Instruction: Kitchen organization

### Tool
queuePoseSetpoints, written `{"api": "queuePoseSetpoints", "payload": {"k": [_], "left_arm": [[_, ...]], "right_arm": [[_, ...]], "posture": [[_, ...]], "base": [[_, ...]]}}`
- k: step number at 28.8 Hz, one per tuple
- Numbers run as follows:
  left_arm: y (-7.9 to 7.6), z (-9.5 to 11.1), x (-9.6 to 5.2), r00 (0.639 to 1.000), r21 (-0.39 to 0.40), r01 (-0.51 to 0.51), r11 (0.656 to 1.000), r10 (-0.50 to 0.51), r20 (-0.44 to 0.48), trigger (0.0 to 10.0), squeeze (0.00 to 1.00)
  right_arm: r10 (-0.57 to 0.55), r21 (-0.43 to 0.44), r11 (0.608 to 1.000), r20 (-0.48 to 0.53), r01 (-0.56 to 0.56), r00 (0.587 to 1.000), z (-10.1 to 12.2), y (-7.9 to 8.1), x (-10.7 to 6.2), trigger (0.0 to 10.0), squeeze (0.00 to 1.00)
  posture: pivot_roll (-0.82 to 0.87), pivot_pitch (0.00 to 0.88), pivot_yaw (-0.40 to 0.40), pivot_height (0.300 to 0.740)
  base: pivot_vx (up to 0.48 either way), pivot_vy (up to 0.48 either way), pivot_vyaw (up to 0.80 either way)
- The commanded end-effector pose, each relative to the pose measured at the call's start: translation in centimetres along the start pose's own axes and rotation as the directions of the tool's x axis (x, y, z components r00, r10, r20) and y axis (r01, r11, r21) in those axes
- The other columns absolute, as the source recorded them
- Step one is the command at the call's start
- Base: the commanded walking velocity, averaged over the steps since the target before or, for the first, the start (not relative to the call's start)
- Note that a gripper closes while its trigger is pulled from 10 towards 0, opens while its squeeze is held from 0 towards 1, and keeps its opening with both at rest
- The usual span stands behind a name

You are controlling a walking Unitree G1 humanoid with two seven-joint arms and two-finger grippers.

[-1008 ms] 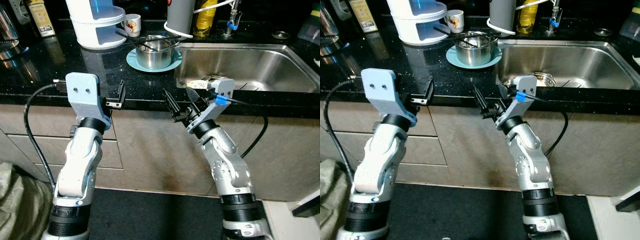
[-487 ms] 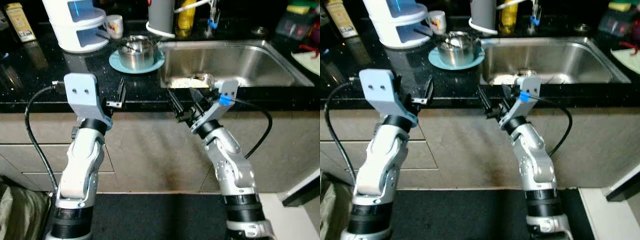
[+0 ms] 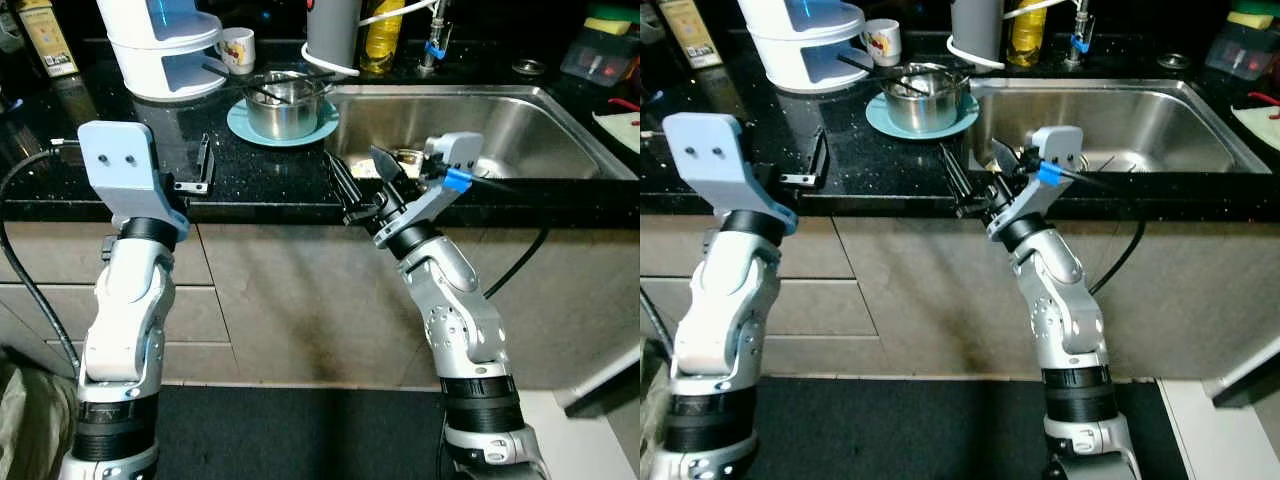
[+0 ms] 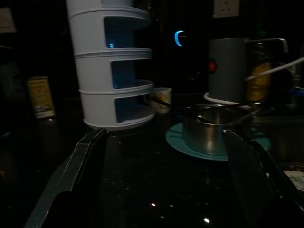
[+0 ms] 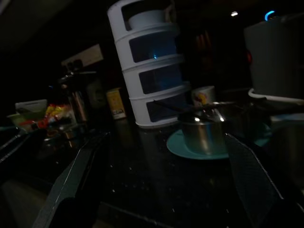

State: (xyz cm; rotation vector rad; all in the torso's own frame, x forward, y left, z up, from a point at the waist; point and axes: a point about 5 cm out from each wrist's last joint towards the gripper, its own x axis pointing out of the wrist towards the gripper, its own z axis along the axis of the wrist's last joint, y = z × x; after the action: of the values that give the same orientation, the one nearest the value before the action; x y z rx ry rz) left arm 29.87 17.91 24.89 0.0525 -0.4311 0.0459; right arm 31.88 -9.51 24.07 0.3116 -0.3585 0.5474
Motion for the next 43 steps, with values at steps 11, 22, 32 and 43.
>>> {"api": "queuePoseSetpoints", "payload": {"k": [11, 22, 32, 43], "left_arm": [[0.2, -0.3, 0.0, 1.0, 0.022, 0.003, 1.0, -0.002, -0.016, 10.0, 0.0], [0.7, -0.3, -0.1, 1.0, 0.033, -0.009, 0.999, 0.01, -0.02, 10.0, 0.0], [-0.2, -0.6, -0.4, 0.999, 0.015, 0.012, 1.0, -0.012, -0.032, 10.0, 0.0], [-0.6, -0.7, -0.3, 0.999, 0.007, 0.021, 1.0, -0.021, -0.034, 10.0, 0.0]], "right_arm": [[0.09, 0.007, 0.996, -0.022, -0.09, 0.996, -0.2, 1.8, 0.1, 10.0, 0.0], [0.104, 0.007, 0.995, -0.033, -0.104, 0.994, -0.4, 2.0, 0.2, 10.0, 0.0], [0.097, 0.001, 0.995, -0.036, -0.097, 0.995, -0.4, 1.8, 0.1, 10.0, 0.0], [0.099, 0.006, 0.995, -0.023, -0.099, 0.995, -0.2, 1.8, 0.0, 10.0, 0.0]], "posture": [[0.07, 0.0, -0.004, 0.74], [0.08, 0.0, -0.005, 0.74], [0.07, 0.0, 0.005, 0.74], [0.07, 0.0, 0.005, 0.74]], "base": [[0.316, 0.0, 0.0], [0.339, 0.0, 0.0], [0.431, 0.0, 0.0], [0.48, 0.0, 0.0]]}}
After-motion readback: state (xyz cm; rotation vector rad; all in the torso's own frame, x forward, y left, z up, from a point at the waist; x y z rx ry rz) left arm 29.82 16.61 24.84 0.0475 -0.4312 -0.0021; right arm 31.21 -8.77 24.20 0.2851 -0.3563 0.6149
